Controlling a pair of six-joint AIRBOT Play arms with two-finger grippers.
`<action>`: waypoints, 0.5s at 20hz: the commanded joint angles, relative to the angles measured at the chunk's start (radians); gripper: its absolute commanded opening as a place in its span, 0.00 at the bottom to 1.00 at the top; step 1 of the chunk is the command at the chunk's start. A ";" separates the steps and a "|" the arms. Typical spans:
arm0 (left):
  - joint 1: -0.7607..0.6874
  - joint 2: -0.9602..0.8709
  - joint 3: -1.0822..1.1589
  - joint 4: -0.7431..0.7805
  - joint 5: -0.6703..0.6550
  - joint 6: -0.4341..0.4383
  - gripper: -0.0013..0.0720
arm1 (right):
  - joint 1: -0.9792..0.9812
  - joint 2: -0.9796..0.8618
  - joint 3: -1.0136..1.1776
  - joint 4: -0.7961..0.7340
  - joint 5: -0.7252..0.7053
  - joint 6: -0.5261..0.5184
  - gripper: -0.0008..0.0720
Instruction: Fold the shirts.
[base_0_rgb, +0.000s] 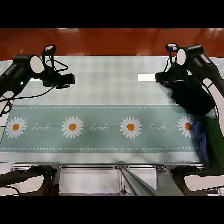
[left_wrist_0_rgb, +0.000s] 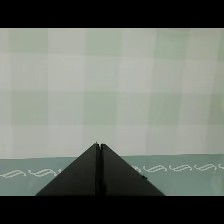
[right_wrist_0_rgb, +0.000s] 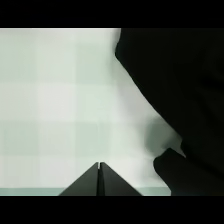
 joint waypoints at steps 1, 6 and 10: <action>0.000 -0.001 0.000 0.001 -0.012 0.001 0.04 | 0.001 0.000 0.006 0.001 -0.060 -0.006 0.10; 0.002 0.014 -0.001 0.208 -0.269 0.032 0.71 | -0.011 0.034 0.124 -0.230 -0.084 -0.091 0.59; -0.016 0.201 -0.136 0.186 -0.229 0.003 0.71 | -0.189 0.060 0.121 -0.211 -0.076 -0.103 0.59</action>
